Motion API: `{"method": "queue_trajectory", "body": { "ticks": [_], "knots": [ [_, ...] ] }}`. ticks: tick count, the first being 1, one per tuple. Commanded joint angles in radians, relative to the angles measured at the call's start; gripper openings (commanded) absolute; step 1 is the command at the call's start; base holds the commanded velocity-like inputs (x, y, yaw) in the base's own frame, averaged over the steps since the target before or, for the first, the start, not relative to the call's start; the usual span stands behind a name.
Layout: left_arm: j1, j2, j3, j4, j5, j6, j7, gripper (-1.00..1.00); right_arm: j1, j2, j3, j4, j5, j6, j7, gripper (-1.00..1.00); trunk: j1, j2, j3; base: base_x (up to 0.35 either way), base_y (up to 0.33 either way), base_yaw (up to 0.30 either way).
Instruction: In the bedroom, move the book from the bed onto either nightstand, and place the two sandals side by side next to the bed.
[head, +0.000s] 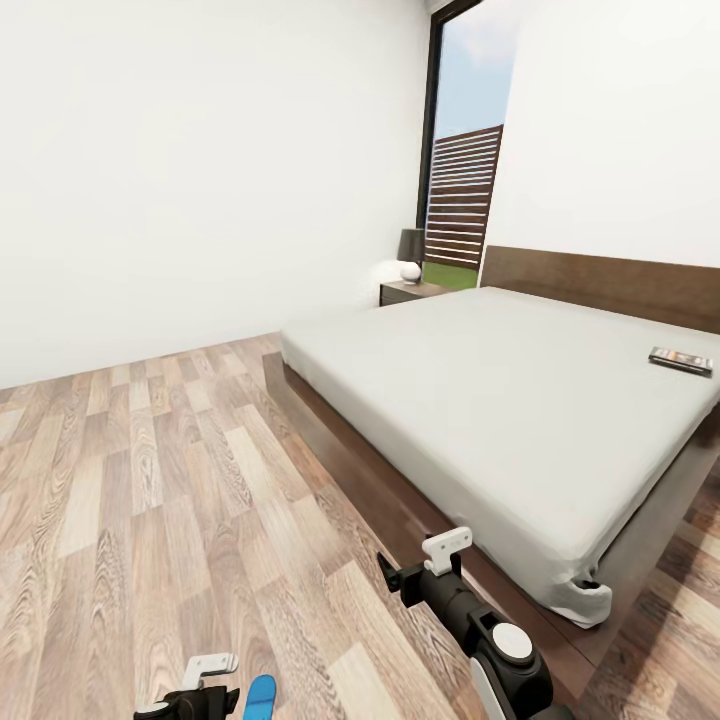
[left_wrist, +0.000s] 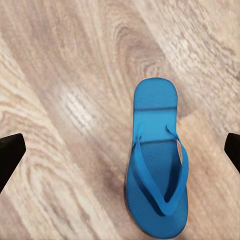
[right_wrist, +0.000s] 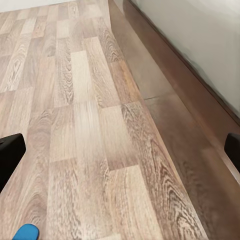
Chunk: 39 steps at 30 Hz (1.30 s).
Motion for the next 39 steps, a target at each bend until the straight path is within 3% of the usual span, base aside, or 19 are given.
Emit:
{"method": "queue_trajectory", "body": {
  "ticks": [1,10,28,39],
  "knots": [
    [0.0,0.0,0.001,-0.001,0.008,0.004,-0.005,1.0,0.0,0.0,-0.001,-0.001,0.0,0.006,0.004,1.0,0.0,0.0,-0.001,0.0,0.0,0.0],
    [0.0,0.0,0.001,-0.001,0.008,0.004,-0.005,1.0,0.0,0.0,-0.001,-0.001,0.001,0.006,0.004,1.0,0.0,0.0,-0.001,0.0,0.0,0.0],
    [0.0,-0.001,0.001,0.002,0.007,-0.021,-0.005,1.0,0.0,0.0,-0.001,-0.001,0.002,0.006,0.004,1.0,0.008,-0.005,-0.071,0.0,0.0,0.0],
    [0.0,-0.001,0.001,0.003,0.007,-0.031,-0.005,1.0,0.0,0.0,-0.001,-0.001,0.002,0.006,0.004,1.0,0.008,-0.005,-0.071,0.0,0.0,0.0]
  ]
}}
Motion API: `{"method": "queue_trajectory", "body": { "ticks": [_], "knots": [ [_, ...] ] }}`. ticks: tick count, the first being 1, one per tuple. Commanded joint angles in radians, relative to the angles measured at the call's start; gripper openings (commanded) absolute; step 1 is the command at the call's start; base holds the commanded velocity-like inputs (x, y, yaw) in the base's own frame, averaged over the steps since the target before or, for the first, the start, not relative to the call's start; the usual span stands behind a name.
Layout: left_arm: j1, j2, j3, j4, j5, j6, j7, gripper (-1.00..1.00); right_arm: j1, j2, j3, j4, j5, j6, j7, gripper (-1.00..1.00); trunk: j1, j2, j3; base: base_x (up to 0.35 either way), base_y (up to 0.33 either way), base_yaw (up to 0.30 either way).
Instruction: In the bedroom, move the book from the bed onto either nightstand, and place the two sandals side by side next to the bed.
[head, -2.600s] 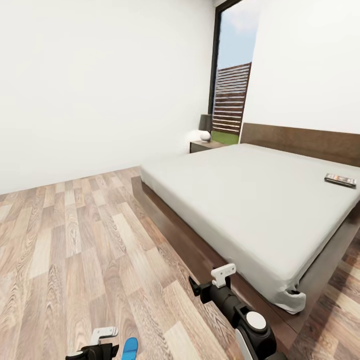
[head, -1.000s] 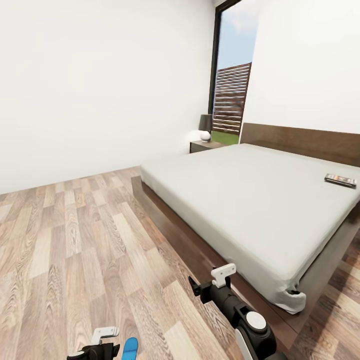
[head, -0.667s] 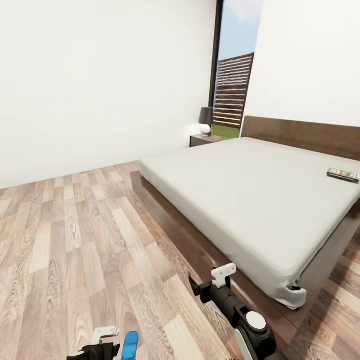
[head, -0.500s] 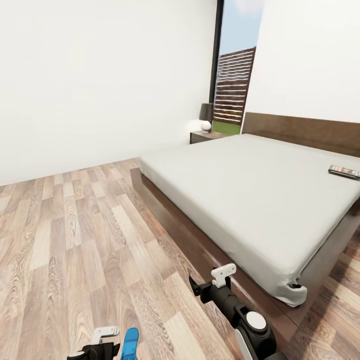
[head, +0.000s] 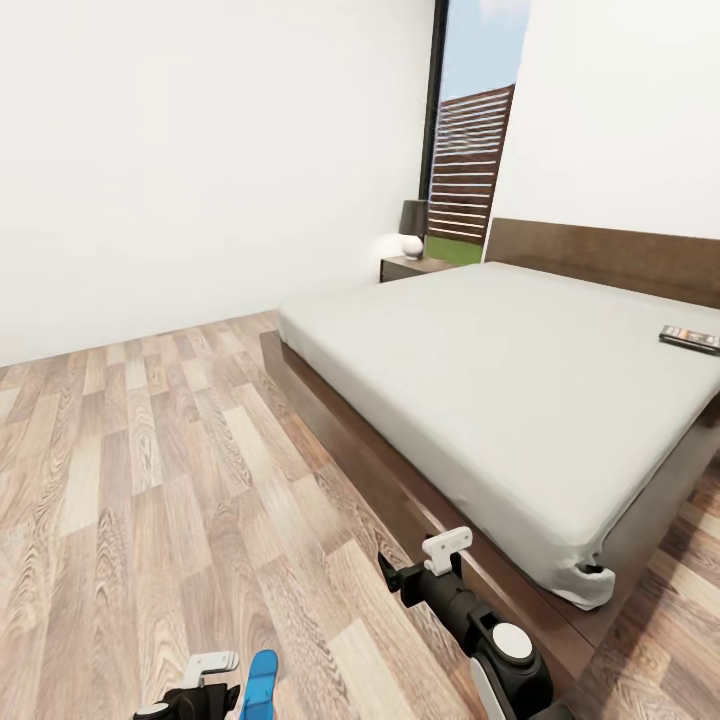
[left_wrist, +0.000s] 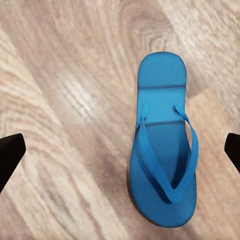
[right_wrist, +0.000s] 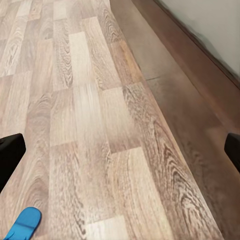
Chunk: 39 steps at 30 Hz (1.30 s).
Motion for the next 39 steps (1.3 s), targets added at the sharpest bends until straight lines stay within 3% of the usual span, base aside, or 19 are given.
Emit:
{"method": "queue_trajectory", "body": {
  "ticks": [1,12,23,39],
  "knots": [
    [0.0,0.0,0.001,0.0,0.008,0.001,-0.005,1.0,0.0,0.0,-0.001,-0.001,0.001,0.006,0.004,1.0,0.0,0.0,-0.001,0.0,0.0,0.0],
    [0.0,0.0,0.001,0.0,0.008,-0.001,-0.005,1.0,0.0,0.0,-0.001,-0.001,0.001,0.006,0.004,1.0,0.0,0.0,-0.001,0.0,0.0,0.0],
    [0.0,0.0,0.001,0.001,0.009,-0.001,-0.005,1.0,0.0,0.0,-0.001,-0.001,0.001,0.006,0.004,1.0,0.005,-0.003,-0.043,0.0,0.0,0.0],
    [0.0,0.0,0.001,0.001,0.009,-0.001,-0.005,1.0,0.0,0.0,-0.001,-0.001,0.0,0.006,0.004,1.0,0.005,-0.003,-0.043,0.0,0.0,0.0]
  ]
}}
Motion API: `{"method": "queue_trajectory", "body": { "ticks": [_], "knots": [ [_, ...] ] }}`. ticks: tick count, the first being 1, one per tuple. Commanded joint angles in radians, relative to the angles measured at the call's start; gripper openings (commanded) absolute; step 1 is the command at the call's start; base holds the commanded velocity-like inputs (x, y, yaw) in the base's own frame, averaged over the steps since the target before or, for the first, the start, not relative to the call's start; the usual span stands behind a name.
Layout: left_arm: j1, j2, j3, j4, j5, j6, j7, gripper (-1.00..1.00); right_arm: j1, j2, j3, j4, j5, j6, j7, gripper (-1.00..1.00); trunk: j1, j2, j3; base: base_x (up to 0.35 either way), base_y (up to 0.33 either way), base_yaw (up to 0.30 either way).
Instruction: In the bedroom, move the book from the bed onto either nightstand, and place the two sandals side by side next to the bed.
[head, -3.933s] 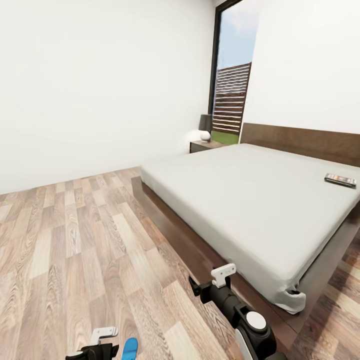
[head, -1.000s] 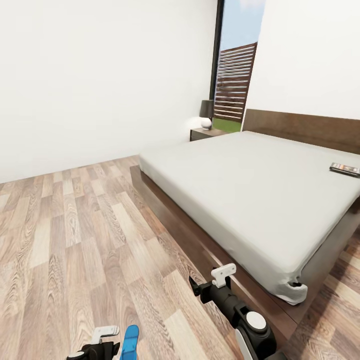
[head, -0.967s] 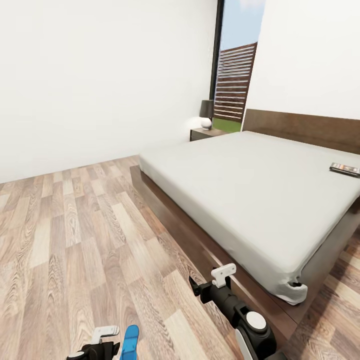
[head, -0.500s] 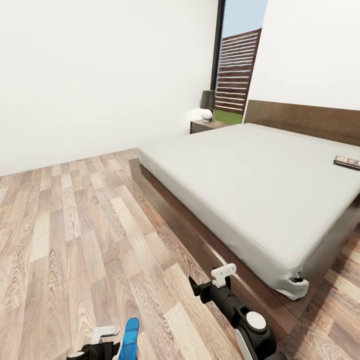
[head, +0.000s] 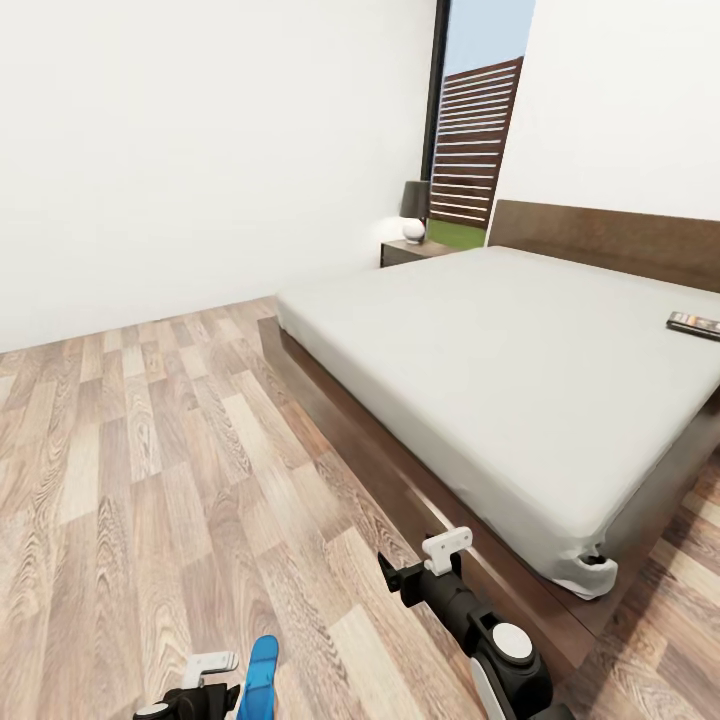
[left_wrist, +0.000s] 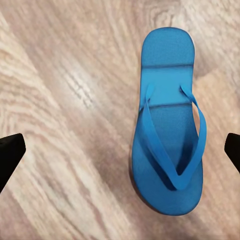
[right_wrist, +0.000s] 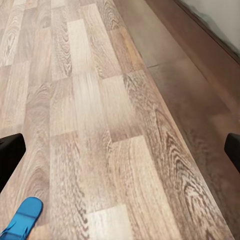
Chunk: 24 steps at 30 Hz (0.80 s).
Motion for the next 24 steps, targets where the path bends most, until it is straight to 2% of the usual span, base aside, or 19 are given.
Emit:
{"method": "queue_trajectory", "body": {
  "ticks": [1,24],
  "knots": [
    [0.0,0.0,0.001,0.0,0.008,0.001,-0.005,1.0,0.0,0.0,-0.001,-0.001,0.001,0.006,0.004,1.0,0.0,0.0,-0.001,0.0,0.0,0.0],
    [0.0,0.0,0.001,-0.001,0.006,-0.001,-0.005,1.0,0.0,0.001,-0.001,-0.001,0.0,0.007,0.004,1.0,0.0,0.0,-0.001,0.0,0.0,0.0]
  ]
}}
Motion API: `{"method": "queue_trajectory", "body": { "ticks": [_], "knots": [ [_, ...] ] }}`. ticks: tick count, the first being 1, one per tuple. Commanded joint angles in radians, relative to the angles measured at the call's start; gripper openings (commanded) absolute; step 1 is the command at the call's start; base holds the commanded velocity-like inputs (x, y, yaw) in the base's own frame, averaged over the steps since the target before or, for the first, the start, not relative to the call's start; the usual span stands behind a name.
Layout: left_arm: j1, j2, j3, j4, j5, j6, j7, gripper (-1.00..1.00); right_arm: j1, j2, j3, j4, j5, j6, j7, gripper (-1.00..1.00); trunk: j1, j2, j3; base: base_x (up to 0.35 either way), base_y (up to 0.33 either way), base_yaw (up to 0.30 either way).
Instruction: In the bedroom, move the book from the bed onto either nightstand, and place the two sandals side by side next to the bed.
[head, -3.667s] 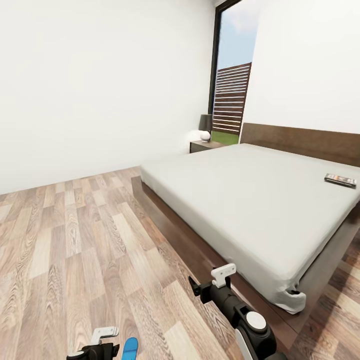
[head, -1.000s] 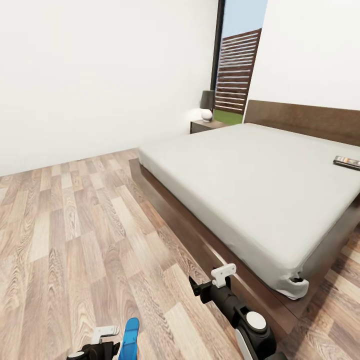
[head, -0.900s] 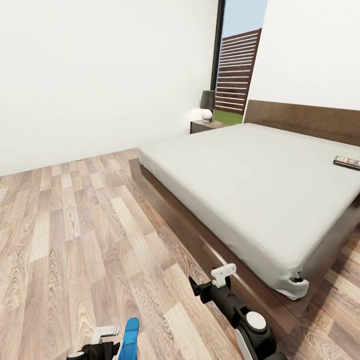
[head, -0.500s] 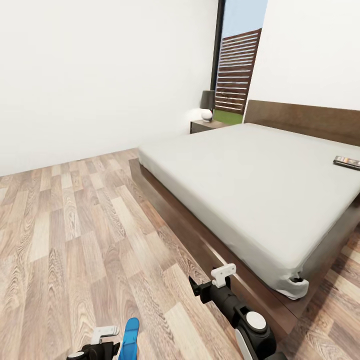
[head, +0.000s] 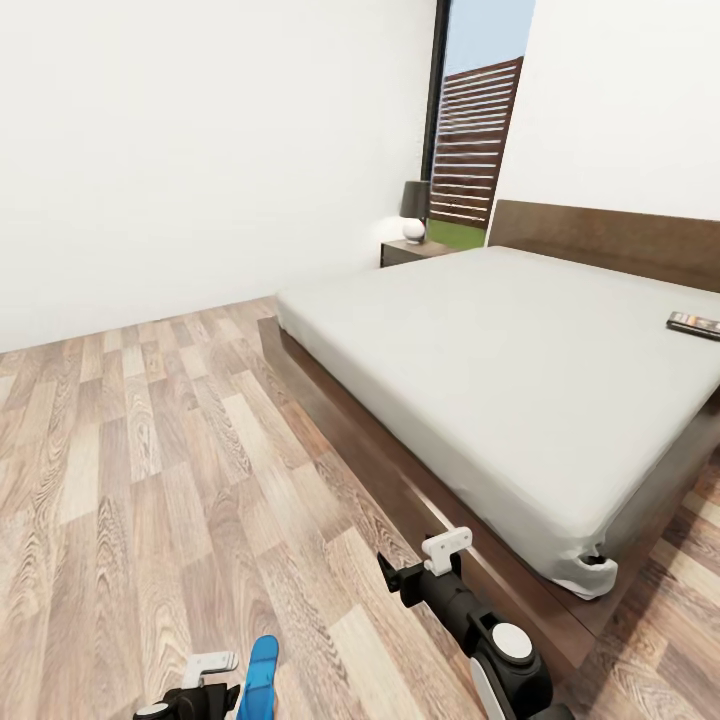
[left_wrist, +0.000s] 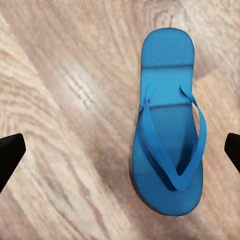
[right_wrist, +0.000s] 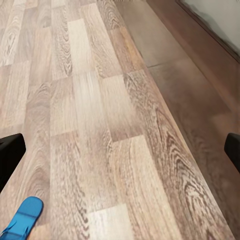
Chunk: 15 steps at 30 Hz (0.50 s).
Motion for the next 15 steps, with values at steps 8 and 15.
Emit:
{"method": "queue_trajectory", "body": {
  "ticks": [8,15],
  "knots": [
    [0.0,0.0,0.001,0.001,0.008,0.0,-0.005,1.0,0.0,0.0,-0.001,-0.001,0.0,0.004,0.004,1.0,0.0,0.0,-0.001,0.0,0.0,0.0],
    [0.0,0.0,0.001,0.0,0.007,0.0,-0.005,1.0,0.0,0.0,0.0,-0.001,0.0,0.004,0.004,1.0,0.0,0.0,-0.001,0.0,0.0,0.0]
  ]
}}
